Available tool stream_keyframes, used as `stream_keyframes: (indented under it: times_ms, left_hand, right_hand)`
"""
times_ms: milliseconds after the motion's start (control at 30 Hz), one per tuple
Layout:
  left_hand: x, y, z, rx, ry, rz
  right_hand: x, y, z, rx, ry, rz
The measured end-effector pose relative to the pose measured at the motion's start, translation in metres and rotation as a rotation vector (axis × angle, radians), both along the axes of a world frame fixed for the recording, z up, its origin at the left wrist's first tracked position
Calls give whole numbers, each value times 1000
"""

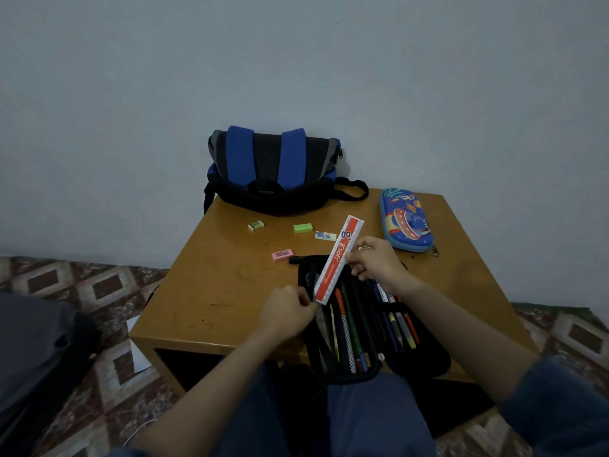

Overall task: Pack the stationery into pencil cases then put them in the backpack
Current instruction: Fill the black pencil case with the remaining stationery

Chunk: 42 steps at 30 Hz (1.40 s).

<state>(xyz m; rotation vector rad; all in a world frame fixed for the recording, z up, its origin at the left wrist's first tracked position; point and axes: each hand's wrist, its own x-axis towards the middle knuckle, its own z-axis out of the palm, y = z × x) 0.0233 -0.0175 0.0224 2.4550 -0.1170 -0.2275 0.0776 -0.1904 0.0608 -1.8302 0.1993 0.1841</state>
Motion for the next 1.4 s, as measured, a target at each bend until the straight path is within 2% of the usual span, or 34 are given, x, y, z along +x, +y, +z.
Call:
stream_keyframes:
  times_ms: [167,467,833,967,1133,1400]
  left_hand:
    - [1,9,1,-151,72,2]
    - [0,7,-3,-222,52,12]
    - [0,11,-4,-249,74,-15]
    - [1,11,-6,-258,79,-7]
    - [1,11,-5,-271,71,-12]
    - [-6,6,-7,-220,-80,44]
  right_hand:
    - [-7,6,-3,-160,118,207]
    - [-20,19,-14,-488,122,419]
    - [-27,25,-15,-828,-16,523]
    - [-27,24,-16,-853,-3,539]
    - [-31,22,-22,-898,-143,521]
    - [-36,20,-25,-1071,-155,638]
